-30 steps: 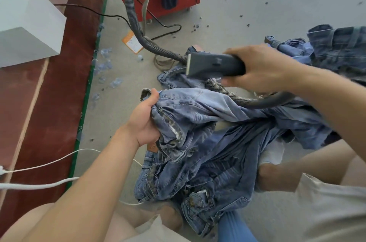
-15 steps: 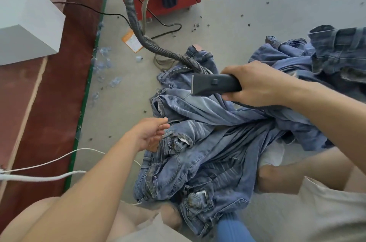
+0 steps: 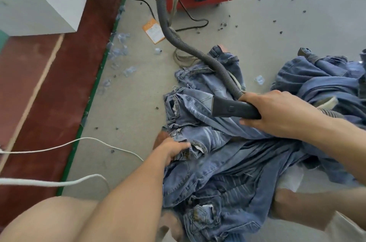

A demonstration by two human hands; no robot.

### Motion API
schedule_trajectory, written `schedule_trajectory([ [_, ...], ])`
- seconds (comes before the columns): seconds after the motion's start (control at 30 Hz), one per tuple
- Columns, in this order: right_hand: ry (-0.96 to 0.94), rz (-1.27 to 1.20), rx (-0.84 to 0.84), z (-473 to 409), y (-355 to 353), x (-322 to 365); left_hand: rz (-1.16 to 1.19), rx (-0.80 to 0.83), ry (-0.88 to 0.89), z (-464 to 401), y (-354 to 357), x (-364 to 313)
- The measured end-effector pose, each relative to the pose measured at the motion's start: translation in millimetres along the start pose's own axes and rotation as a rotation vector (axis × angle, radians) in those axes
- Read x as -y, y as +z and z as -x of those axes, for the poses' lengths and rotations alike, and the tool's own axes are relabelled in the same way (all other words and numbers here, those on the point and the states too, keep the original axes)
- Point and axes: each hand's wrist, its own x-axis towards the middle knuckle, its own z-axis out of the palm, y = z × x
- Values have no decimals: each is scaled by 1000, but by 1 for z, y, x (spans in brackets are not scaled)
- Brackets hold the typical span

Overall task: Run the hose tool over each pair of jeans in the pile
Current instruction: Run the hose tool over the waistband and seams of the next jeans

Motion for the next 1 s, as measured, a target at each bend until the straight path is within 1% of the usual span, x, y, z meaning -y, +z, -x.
schedule_trajectory([
  [0.03,17,1,3,-2,1,1,-2,4,5,-3,0,1],
  [0.1,60,7,8,-10,3,3,81,-3,44,-9,-2,1],
  [0.2,133,16,11,-21,2,2,193,-69,135,-9,-7,-1],
  [0.33,119,25,14,-28,-4,-2,309,-147,212,-1,-20,1],
  [0.4,113,18,15,-25,-8,-6,367,-157,284,9,-27,-3],
  [0.5,124,-1,-26,-18,-13,-10,478,-108,449,34,-34,-23],
  [0.57,163,-59,-93,-14,-18,-11,532,-49,633,54,-36,-39],
  [0.63,206,-123,-201,-9,-26,-14,489,73,844,75,-37,-54],
  [0.67,229,-149,-257,-5,-31,-16,360,148,932,84,-35,-56],
  [0.7,250,-176,-309,-2,-36,-18,110,184,971,85,-32,-53],
  [0.73,269,-206,-349,2,-42,-22,-252,161,933,80,-31,-44],
  [0.77,283,-233,-372,6,-47,-25,-642,128,823,72,-31,-27],
  [0.8,289,-257,-381,10,-50,-27,-971,130,634,62,-34,-4],
  [0.83,290,-273,-380,13,-50,-30,-1191,139,440,50,-39,21],
  [0.87,291,-275,-369,15,-50,-32,-1266,86,304,40,-44,38],
  [0.9,293,-268,-351,17,-48,-33,-1176,17,232,31,-48,46],
  [0.93,291,-260,-328,18,-45,-34,-897,-62,211,29,-49,44],
  [0.97,280,-258,-309,19,-41,-33,-503,-136,199,24,-47,37],
  [1.0,265,-258,-301,20,-38,-32,-145,-143,172,18,-40,27],
])
